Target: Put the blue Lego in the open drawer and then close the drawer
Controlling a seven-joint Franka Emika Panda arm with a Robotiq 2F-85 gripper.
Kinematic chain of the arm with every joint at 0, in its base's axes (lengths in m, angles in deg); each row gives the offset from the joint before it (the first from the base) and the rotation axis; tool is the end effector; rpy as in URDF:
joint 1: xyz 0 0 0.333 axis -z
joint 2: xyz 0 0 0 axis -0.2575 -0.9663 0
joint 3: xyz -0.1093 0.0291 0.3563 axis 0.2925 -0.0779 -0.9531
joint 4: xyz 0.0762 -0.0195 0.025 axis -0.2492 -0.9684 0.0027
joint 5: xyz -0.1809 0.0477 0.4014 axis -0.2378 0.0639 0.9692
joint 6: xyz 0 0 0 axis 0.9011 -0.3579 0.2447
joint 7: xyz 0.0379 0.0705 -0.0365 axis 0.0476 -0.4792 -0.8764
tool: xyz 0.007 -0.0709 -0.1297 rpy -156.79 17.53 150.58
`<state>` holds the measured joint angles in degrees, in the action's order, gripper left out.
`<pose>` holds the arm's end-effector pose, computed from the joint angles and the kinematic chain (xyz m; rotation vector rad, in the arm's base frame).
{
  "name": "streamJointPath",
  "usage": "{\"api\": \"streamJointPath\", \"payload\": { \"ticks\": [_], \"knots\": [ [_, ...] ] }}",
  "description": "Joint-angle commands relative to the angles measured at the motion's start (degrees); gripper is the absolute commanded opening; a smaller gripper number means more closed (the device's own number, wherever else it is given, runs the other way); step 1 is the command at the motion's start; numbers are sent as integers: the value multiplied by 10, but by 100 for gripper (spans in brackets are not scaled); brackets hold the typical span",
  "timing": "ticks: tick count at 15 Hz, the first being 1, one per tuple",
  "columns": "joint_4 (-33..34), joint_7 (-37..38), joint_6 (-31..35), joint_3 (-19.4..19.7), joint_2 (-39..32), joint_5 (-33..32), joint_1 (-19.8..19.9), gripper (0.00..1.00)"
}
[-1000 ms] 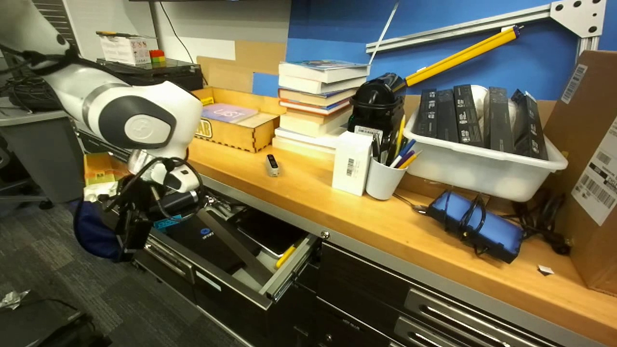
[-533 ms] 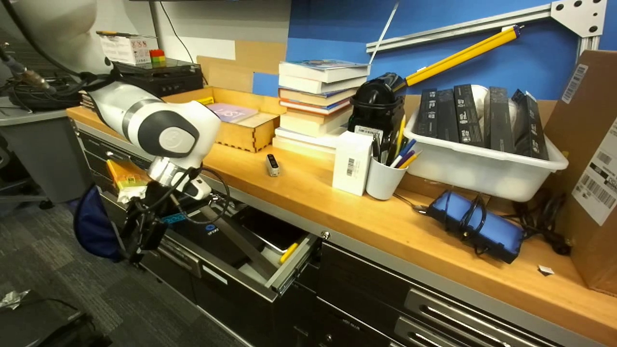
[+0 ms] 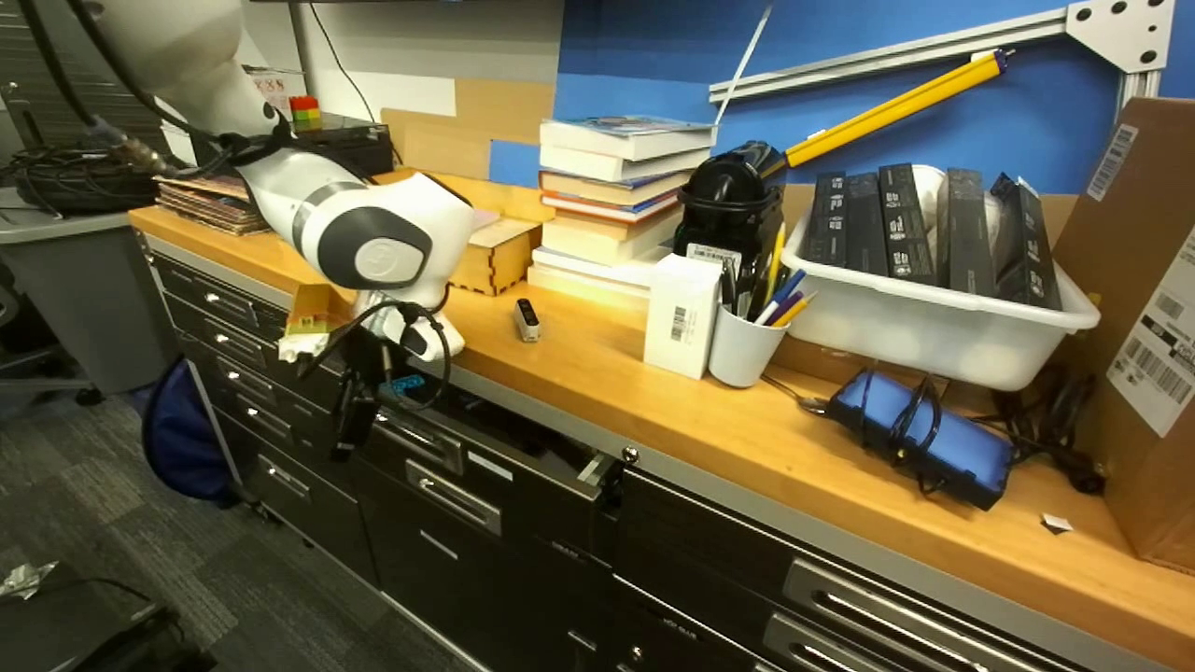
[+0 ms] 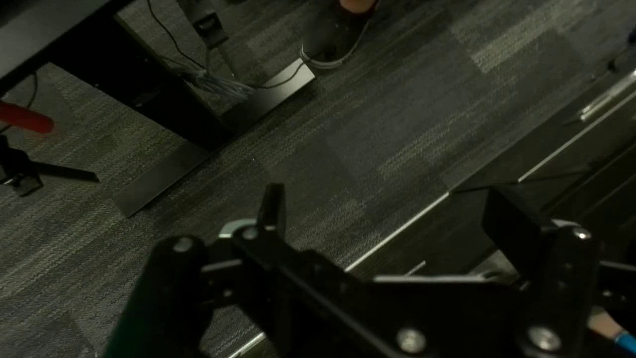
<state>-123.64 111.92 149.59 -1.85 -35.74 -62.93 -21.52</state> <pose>0.5290 0.1110 0.1856 -2.8048 0.8937 0.6826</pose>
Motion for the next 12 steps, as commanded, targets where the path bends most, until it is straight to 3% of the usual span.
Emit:
{"api": "streamJointPath", "payload": {
  "ticks": [1, 6, 7, 9, 12],
  "knots": [
    [29, 82, 41, 11, -26, 6, -8, 100],
    [3, 144, 59, 6, -2, 0, -12, 100],
    [2, 115, 41, -2, 4, -1, -8, 100],
    [2, 126, 30, -3, 4, -14, -14, 100],
    [24, 102, -42, -14, -13, -35, -18, 100]
  ]
}}
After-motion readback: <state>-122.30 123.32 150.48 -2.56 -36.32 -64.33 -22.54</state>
